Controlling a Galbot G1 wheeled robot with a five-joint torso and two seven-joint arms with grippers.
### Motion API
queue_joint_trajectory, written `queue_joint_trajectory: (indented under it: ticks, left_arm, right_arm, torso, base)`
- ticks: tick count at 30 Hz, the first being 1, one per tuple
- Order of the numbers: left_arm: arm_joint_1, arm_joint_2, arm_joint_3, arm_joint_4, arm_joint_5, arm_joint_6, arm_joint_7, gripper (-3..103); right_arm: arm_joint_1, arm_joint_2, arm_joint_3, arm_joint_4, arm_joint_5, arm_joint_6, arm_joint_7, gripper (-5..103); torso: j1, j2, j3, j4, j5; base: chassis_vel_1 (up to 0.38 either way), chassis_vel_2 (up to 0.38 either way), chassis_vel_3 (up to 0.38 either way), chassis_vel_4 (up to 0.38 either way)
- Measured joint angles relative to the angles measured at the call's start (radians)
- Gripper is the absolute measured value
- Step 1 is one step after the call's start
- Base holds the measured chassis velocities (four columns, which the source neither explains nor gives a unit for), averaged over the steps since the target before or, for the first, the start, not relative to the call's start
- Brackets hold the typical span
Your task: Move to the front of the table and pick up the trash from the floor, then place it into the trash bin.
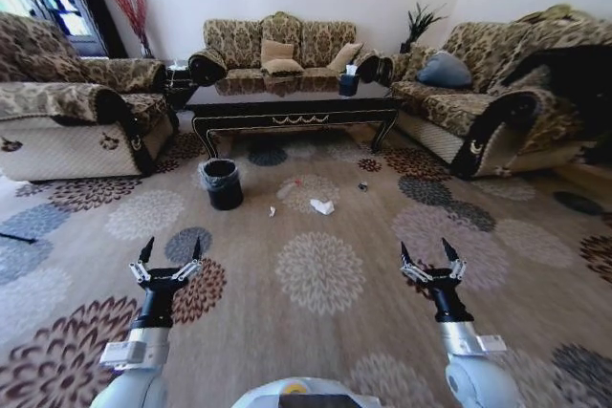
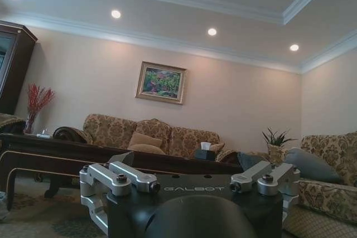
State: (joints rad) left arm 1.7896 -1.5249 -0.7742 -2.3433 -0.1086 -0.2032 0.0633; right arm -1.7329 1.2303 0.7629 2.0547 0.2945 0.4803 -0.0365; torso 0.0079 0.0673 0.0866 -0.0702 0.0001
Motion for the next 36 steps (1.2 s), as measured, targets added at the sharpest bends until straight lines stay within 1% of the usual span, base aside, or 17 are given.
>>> queue_joint_trajectory:
  ticks: [2,3,7,9,15,18,20,22,25,28,30,34,36]
  left_arm:
    - [0.0,0.0,0.0,0.0,0.0,-0.001,0.0,100]
    - [0.001,0.0,0.0,0.0,0.0,-0.002,0.0,100]
    - [0.004,0.0,-0.001,0.0,0.0,-0.004,0.0,100]
    - [0.005,0.0,-0.002,0.0,0.0,-0.006,0.0,100]
    - [0.007,-0.001,-0.002,0.004,0.0,-0.012,0.0,100]
    - [0.006,0.0,-0.002,0.006,0.0,-0.013,0.0,100]
    - [0.004,0.0,-0.001,0.006,-0.001,-0.013,0.0,100]
    - [0.004,0.0,0.0,0.006,-0.001,-0.013,0.0,100]
    - [0.004,0.0,0.0,0.006,-0.002,-0.014,0.0,100]
    - [0.004,0.0,0.0,0.006,-0.002,-0.015,0.0,100]
    - [0.006,0.0,-0.001,0.006,-0.002,-0.018,0.0,100]
    - [0.01,0.0,-0.001,0.007,-0.002,-0.022,0.0,100]
    - [0.013,0.0,-0.002,0.007,-0.002,-0.025,0.0,100]
  right_arm:
    - [0.0,0.0,0.0,0.0,0.0,0.0,0.0,100]
    - [0.001,0.001,-0.001,0.0,-0.001,0.0,0.0,100]
    - [0.001,0.004,-0.004,-0.001,-0.003,0.001,-0.001,100]
    - [0.001,0.006,-0.005,-0.002,-0.006,0.001,-0.001,100]
    - [-0.001,0.01,-0.005,-0.003,-0.012,0.002,-0.001,100]
    - [-0.003,0.012,-0.005,-0.003,-0.012,0.003,-0.001,100]
    - [-0.004,0.012,-0.003,-0.001,-0.013,0.003,-0.001,100]
    - [-0.006,0.012,-0.001,0.0,-0.013,0.003,-0.001,100]
    - [-0.006,0.014,0.0,0.001,-0.013,0.004,-0.001,100]
    - [-0.009,0.015,0.0,0.003,-0.013,0.005,-0.001,100]
    - [-0.011,0.017,0.0,0.004,-0.015,0.007,-0.002,100]
    - [-0.011,0.019,-0.003,0.004,-0.009,0.02,-0.012,100]
    - [-0.01,0.021,-0.003,0.004,-0.007,0.026,-0.016,100]
  torso:
    - [0.0,0.0,0.0,0.0,-0.0003]
    - [0.0,0.0,0.0,0.0003,0.0002]
    - [0.0,0.001,0.001,-0.0001,-0.0005]
    - [0.0,0.001,0.001,0.0003,-0.0001]
    - [0.0,0.001,0.001,0.0003,0.0001]
    - [0.0,0.002,0.001,-0.0002,-0.0007]
    - [0.0,0.002,0.001,0.0005,0.0005]
    - [0.001,0.002,0.002,-0.0002,-0.0005]
    - [0.0,0.002,0.001,0.0003,0.0003]
    - [0.001,0.002,0.002,-0.0001,-0.0008]
    - [0.0,0.002,0.002,0.0002,0.0004]
    - [0.001,0.002,0.002,-0.0001,-0.0006]
    - [0.001,0.002,0.002,0.0006,0.0008]
  base:
    - [-0.368,0.347,0.359,-0.335]
    - [-0.368,0.347,0.34,-0.366]
    - [-0.359,0.367,0.328,-0.382]
    - [-0.336,0.354,0.315,-0.365]
    - [-0.341,0.358,0.342,-0.34]
    - [-0.37,0.349,0.362,-0.346]
    - [-0.362,0.363,0.358,-0.34]
    - [-0.349,0.353,0.361,-0.338]
    - [-0.349,0.357,0.35,-0.353]
    - [-0.343,0.349,0.344,-0.361]
    - [-0.35,0.36,0.356,-0.364]
    - [-0.362,0.352,0.364,-0.354]
    - [-0.342,0.343,0.344,-0.348]
